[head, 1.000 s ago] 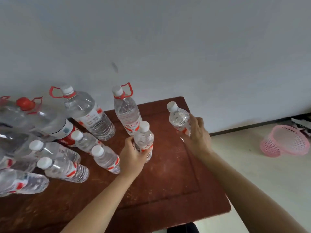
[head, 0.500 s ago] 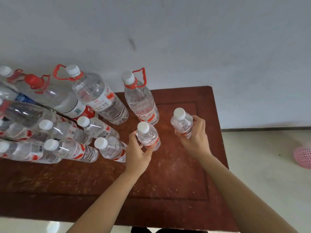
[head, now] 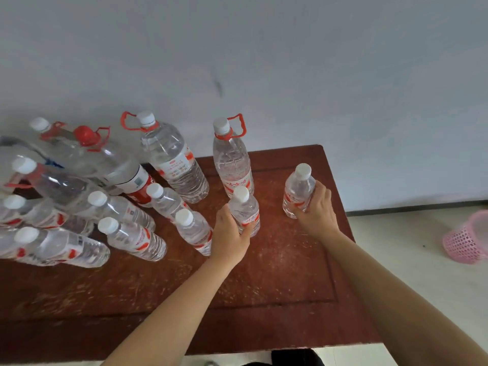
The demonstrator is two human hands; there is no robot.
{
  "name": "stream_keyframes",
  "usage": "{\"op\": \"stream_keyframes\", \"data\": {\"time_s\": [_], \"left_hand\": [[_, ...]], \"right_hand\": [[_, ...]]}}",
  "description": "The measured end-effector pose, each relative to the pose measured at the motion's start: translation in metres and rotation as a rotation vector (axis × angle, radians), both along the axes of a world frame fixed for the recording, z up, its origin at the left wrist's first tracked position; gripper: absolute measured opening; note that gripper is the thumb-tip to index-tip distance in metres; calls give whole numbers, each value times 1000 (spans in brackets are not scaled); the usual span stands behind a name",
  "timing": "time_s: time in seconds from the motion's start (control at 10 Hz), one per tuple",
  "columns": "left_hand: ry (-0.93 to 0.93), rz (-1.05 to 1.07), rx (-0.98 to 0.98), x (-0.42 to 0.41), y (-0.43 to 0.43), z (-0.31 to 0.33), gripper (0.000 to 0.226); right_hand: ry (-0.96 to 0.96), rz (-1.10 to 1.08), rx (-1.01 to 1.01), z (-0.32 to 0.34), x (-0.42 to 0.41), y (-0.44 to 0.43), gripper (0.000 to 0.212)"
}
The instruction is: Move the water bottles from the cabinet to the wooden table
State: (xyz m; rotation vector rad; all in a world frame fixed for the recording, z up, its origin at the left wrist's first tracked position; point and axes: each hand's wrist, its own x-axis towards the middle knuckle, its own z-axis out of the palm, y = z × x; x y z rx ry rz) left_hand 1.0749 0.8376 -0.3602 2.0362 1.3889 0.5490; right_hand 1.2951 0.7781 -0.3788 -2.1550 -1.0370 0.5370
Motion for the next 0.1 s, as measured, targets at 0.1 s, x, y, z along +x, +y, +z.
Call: {"op": "stream_keyframes", "data": {"time_s": [0.1], "left_hand": [[13, -54, 86, -12, -13, 24, 69]], "right_hand": [[-54, -28, 34, 28, -9, -11, 101]]}}
